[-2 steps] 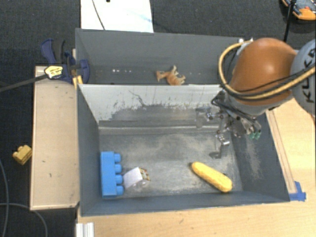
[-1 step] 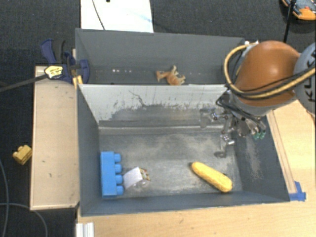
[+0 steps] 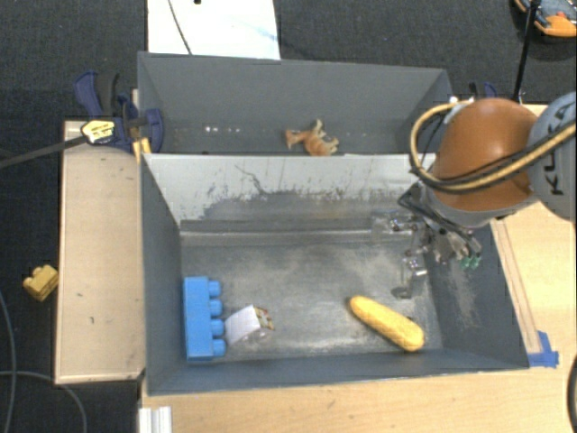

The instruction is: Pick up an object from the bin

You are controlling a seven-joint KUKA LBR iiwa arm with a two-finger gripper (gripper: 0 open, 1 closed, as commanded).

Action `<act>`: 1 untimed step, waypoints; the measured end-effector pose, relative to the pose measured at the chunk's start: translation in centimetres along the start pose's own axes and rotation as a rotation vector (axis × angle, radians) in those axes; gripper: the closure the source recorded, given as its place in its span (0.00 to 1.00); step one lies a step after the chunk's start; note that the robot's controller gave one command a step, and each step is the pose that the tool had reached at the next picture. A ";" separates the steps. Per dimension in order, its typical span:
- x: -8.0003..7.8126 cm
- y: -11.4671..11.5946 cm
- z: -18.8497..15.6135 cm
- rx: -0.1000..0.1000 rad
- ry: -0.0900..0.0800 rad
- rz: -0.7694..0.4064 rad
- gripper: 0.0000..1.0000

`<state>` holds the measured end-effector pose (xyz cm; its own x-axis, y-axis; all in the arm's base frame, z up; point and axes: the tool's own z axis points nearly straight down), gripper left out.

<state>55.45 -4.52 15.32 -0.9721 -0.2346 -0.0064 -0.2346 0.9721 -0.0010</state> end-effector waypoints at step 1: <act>4.2 0.7 0.7 -0.002 0.005 -0.114 0.00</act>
Offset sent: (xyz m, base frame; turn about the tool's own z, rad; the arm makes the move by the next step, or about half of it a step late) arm -0.0552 -0.0169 -0.0618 -0.0717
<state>51.20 -4.87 14.56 -0.9391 -0.3437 -0.0015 -0.3437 0.9391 0.0001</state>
